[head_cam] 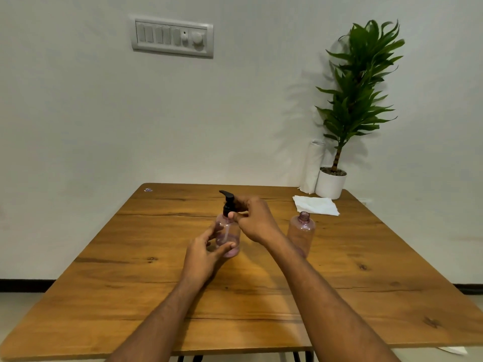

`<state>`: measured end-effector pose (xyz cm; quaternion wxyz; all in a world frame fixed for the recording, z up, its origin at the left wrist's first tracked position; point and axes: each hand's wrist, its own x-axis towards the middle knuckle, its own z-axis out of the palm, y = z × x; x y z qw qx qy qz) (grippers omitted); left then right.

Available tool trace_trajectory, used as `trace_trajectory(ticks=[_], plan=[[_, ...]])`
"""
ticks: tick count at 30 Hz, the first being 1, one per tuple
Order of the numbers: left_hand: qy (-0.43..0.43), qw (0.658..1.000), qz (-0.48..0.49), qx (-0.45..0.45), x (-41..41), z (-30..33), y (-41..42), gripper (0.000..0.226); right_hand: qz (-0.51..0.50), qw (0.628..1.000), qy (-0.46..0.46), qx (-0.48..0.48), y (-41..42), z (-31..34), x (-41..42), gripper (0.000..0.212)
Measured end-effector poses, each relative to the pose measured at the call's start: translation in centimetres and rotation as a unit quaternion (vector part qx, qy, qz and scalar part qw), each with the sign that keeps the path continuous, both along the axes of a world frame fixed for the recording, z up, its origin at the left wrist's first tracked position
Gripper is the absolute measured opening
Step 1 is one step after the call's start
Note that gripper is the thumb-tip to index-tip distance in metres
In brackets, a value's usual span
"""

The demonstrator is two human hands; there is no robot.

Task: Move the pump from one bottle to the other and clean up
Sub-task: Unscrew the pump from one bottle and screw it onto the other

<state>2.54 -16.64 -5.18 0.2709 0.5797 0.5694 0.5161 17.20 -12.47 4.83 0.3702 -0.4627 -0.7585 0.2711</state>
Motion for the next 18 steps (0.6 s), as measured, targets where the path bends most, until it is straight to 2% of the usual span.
trace_trajectory(ticks=[5, 12, 15, 18], plan=[[-0.010, 1.000, -0.008, -0.001, -0.2, 0.1, 0.0, 0.081, -0.021, 0.999, -0.003, 0.026, 0.0, 0.0, -0.5, 0.033], [-0.005, 1.000, 0.000, -0.001, -0.1, -0.2, 0.0, 0.078, -0.110, 0.992, 0.014, 0.055, -0.2, -1.0, -1.1, 0.048], [-0.010, 1.000, 0.001, -0.004, 0.0, -0.1, -0.1, 0.077, -0.119, 0.990, 0.010, 0.078, -0.7, -1.5, -1.0, 0.052], [-0.013, 1.000, -0.001, -0.004, -0.1, 0.0, -0.1, 0.077, -0.109, 0.990, -0.012, 0.091, -0.6, -1.7, -1.0, 0.045]])
